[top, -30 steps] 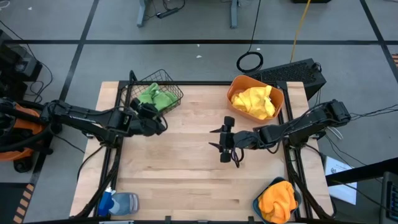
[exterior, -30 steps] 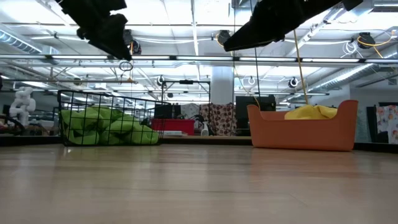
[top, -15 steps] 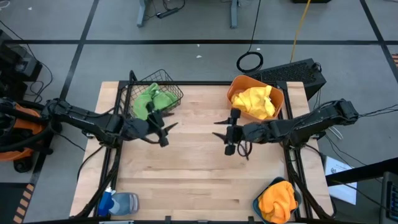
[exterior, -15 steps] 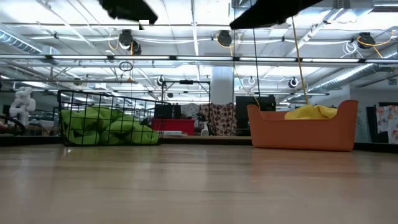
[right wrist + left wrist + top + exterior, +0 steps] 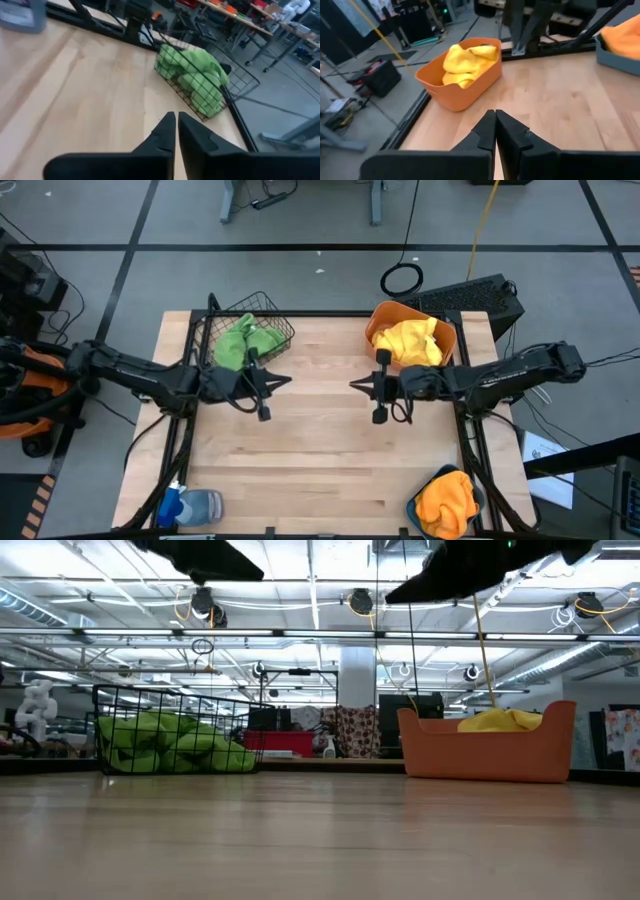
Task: Sort microfiber towel by color & place in baskets
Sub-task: Return to Home Position
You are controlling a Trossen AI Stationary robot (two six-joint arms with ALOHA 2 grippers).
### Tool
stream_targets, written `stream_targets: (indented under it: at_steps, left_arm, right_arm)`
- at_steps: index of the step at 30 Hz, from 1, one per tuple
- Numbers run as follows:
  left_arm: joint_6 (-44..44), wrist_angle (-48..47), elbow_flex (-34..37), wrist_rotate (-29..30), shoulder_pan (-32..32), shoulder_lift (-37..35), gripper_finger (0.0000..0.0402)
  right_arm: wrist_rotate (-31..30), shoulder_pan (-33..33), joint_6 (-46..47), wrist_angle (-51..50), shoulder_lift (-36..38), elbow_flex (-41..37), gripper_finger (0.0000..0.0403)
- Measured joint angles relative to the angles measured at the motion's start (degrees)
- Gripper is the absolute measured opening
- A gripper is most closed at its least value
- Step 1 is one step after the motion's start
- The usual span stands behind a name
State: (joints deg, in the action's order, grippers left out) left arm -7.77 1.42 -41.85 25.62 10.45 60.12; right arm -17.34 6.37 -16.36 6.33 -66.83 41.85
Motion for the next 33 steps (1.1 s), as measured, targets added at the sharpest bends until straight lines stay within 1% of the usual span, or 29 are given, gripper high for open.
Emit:
stream_targets:
  at_steps: [3, 5, 8, 13, 16, 23, 26, 29, 33]
  left_arm:
    - [-0.19, 4.66, 3.48, -3.94, -2.42, 0.01, 0.0012]
    - [-0.67, 7.49, 5.38, -6.37, -3.96, 0.01, 0.0006]
    - [-1.18, 8.81, 6.72, -9.06, -5.88, 0.01, 0.0004]
    - [-1.66, 11.02, 9.02, -9.55, -8.81, -0.53, 0.0008]
    - [-1.63, 12.29, 10.77, -12.03, -11.24, -1.26, 0.0008]
    - [-0.11, 14.15, 15.82, -14.44, -14.85, -4.45, 0.0008]
    - [-0.06, 15.03, 18.22, -14.55, -15.84, -6.91, 0.0008]
    - [0.51, 14.68, 19.95, -14.58, -16.71, -9.92, 0.0008]
    - [1.04, 14.41, 22.27, -14.62, -17.42, -15.09, 0.0008]
  right_arm:
    - [1.29, -1.98, 0.29, 1.42, 0.00, -1.32, 0.0018]
    - [4.50, -3.44, 0.62, 3.45, 0.00, -2.58, 0.0017]
    - [8.80, -5.22, 1.02, 6.84, 0.00, -4.69, 0.0010]
    - [8.62, -7.69, 2.08, 7.23, 0.00, -6.12, 0.0002]
    - [8.55, -9.30, 1.92, 7.40, 0.00, -6.98, 0.0003]
    - [8.85, -12.43, 3.21, 13.38, -0.02, -12.18, 0.0003]
    - [9.98, -12.95, 4.31, 16.57, 0.20, -13.86, 0.0003]
    - [9.97, -13.05, 5.10, 16.49, 1.00, -14.59, 0.0003]
    - [9.78, -13.05, 6.35, 15.38, 4.09, -16.14, 0.0003]
